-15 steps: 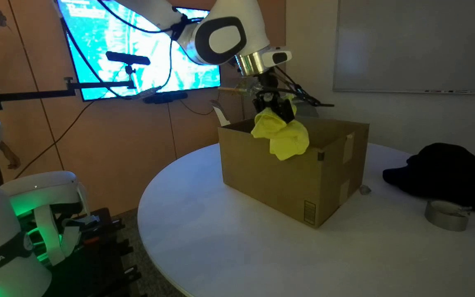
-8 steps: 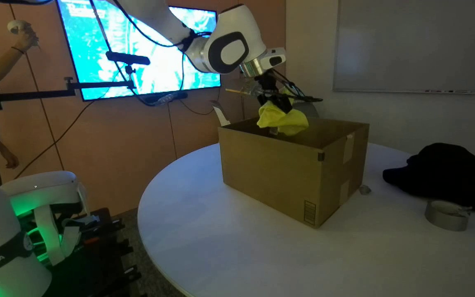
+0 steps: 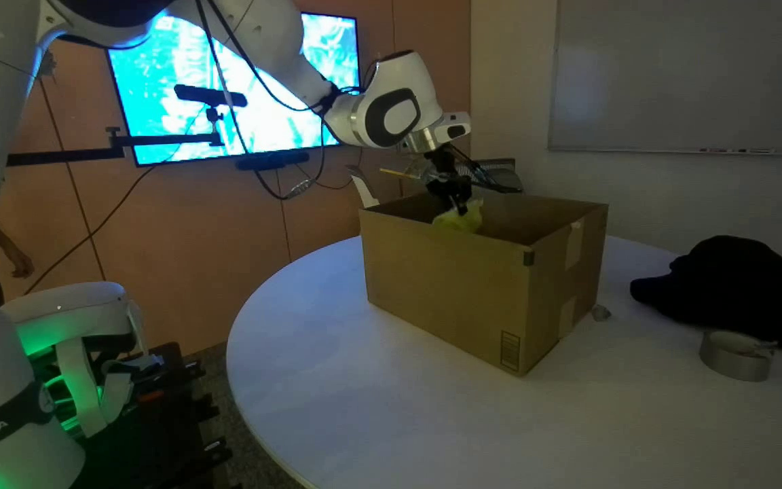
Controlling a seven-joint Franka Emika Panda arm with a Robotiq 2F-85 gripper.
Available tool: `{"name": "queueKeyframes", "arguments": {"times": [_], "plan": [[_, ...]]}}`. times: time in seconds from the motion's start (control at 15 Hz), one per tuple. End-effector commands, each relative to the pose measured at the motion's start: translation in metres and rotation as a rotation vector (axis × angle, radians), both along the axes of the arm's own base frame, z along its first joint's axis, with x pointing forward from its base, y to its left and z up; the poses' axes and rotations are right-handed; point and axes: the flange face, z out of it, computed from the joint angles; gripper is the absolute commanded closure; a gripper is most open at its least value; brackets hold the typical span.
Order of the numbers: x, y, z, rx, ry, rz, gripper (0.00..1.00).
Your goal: Pick up the pen, put it on the towel, fold the the towel and put it in the box.
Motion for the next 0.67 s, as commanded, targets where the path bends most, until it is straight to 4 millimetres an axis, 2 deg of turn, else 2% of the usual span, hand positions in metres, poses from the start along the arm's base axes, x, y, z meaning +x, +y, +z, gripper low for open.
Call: {"name": "queueKeyframes", "arguments": {"times": [0.0, 0.13, 0.2, 0.47, 0.53, 0.6], "plan": [[0.01, 0.01, 0.014, -0.031, 0.021, 0.011, 0.18], [0.009, 0.012, 0.018, -0.043, 0.054, 0.028, 0.04], [0.007, 0.012, 0.018, -0.048, 0.085, 0.037, 0.0], [-0.004, 0.012, 0.013, -0.054, 0.257, 0.028, 0.0], [-0.045, -0.034, 0.032, -0.05, 0.291, 0.021, 0.0], [-0.051, -0.041, 0.032, -0.054, 0.314, 0.005, 0.0]]}}
